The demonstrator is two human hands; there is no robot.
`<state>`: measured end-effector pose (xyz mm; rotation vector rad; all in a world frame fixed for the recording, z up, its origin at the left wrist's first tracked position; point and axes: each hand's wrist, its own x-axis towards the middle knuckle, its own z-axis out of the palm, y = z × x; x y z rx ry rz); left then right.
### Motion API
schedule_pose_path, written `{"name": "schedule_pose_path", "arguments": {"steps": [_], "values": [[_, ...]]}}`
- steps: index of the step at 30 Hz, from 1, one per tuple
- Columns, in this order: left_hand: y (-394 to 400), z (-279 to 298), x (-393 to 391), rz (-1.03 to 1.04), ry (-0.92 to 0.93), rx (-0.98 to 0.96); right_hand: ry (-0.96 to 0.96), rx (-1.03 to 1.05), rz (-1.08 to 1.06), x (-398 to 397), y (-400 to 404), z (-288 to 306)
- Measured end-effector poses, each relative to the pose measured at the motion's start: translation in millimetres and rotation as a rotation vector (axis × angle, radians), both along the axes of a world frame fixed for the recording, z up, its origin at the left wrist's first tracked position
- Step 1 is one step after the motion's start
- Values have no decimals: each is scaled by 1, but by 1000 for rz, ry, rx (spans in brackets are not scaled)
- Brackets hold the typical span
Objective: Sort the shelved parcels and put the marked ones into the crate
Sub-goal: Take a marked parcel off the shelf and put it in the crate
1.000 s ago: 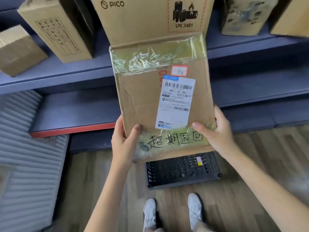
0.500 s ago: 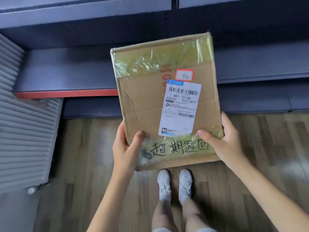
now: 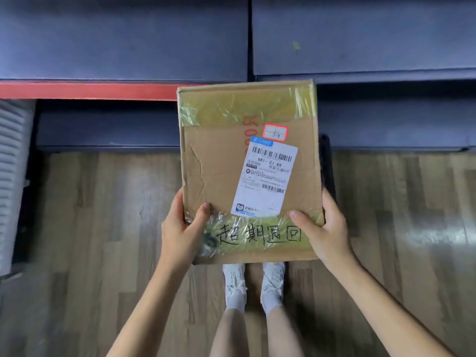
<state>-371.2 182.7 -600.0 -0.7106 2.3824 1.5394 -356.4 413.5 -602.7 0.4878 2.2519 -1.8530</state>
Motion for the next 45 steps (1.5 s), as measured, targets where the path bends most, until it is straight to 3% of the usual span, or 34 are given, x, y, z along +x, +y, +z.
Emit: {"name": "schedule_pose_path", "arguments": {"steps": [9,14,22,32,45], "values": [[6,-121,-22,-244,31,-226,-90,9,-38,-11,-2,-114],[11,-191,-18,-451,185,-482,-148,-11,-41,-4,2,-173],[1,-249,-25,-578,190,-757,-192,-95,-65,-6,-7,-245],[-23,-302,-22,-533,23,-760,-309,-88,-12,-28,-43,-294],[-15,-336,-33,-716,-122,-787,-411,-57,-50,-31,-48,-338]]}}
